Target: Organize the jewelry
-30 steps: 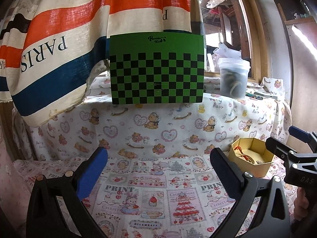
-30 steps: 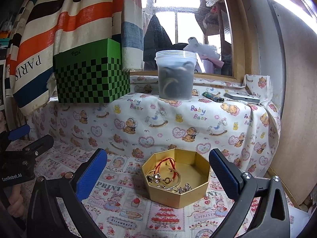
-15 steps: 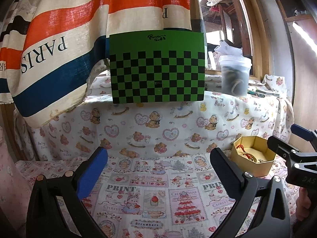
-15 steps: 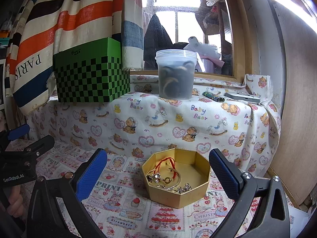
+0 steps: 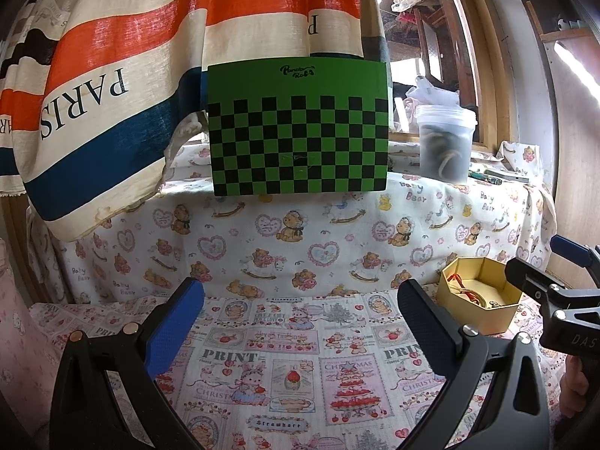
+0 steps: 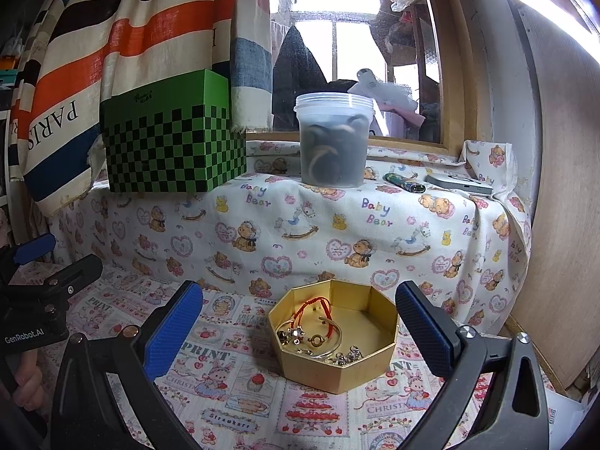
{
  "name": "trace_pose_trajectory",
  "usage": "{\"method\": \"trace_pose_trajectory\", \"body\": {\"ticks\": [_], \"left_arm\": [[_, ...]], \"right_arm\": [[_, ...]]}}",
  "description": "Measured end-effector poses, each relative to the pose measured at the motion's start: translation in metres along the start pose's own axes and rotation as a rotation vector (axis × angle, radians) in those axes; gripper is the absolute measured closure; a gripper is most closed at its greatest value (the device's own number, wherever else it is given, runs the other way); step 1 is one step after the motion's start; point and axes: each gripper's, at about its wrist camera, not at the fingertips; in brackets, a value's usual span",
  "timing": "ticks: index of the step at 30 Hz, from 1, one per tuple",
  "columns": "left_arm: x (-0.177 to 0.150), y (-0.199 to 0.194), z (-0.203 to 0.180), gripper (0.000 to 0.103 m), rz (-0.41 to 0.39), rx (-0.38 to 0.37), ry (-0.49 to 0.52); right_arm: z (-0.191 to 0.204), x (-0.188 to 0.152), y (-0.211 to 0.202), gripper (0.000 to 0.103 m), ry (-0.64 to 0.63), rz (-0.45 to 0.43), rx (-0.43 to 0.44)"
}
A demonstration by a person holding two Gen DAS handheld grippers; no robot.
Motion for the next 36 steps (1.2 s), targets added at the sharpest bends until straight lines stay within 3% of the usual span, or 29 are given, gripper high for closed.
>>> {"method": "trace_pose_trajectory", "body": {"ticks": [36], "left_arm": [[0.0000,0.0007,0.0015,0.001,0.007,0.017,-0.002]], "right_arm": [[-0.0002,-0.0005,0.0015,0.000,-0.007,0.004,0.004]]}}
Point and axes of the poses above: each gripper's, at about its wrist camera, not at the fingertips, and y roughly the way its jaws point, z to its left, x to its top, and after that the axes turned 8 degrees about y, right-handed
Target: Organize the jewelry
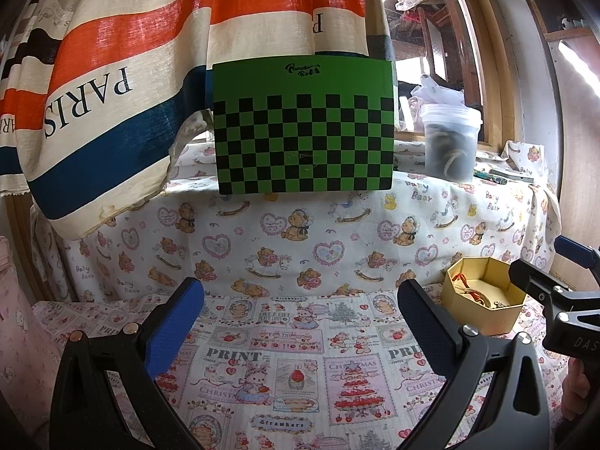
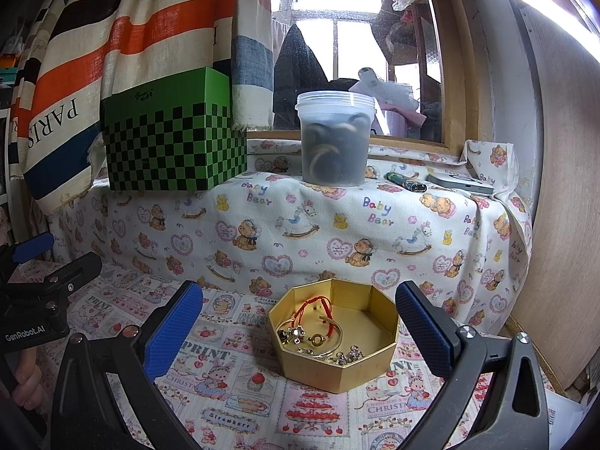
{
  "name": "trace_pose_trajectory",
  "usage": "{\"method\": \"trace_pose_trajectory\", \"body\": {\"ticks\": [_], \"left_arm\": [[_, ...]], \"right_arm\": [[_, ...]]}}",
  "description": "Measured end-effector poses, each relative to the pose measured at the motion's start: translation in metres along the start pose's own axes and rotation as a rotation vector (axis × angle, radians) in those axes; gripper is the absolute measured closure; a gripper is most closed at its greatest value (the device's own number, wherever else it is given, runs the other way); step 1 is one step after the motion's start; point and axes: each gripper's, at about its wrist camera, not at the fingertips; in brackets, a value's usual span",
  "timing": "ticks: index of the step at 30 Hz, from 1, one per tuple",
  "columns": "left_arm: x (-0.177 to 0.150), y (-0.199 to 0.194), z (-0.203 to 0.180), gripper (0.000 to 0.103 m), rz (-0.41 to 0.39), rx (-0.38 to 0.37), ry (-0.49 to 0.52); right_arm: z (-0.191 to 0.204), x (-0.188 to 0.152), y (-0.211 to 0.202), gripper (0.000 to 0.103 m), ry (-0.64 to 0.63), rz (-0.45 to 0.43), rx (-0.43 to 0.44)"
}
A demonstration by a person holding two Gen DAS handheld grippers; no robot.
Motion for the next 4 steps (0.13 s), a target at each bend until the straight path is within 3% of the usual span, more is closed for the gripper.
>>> {"method": "trace_pose_trajectory", "body": {"ticks": [4], "left_arm": [[0.0002,0.0004,-0.0003,0.001,0.000,-0.001,0.000]], "right_arm": [[-0.0001,-0.0001,0.0001,0.000,0.002,-0.002,-0.001]]}}
Point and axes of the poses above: each gripper's, at about its wrist camera, not at the fingertips, and y roughly the way its jaws point, z to its left, x to its top, and after that the axes turned 8 degrees about y, right-handed
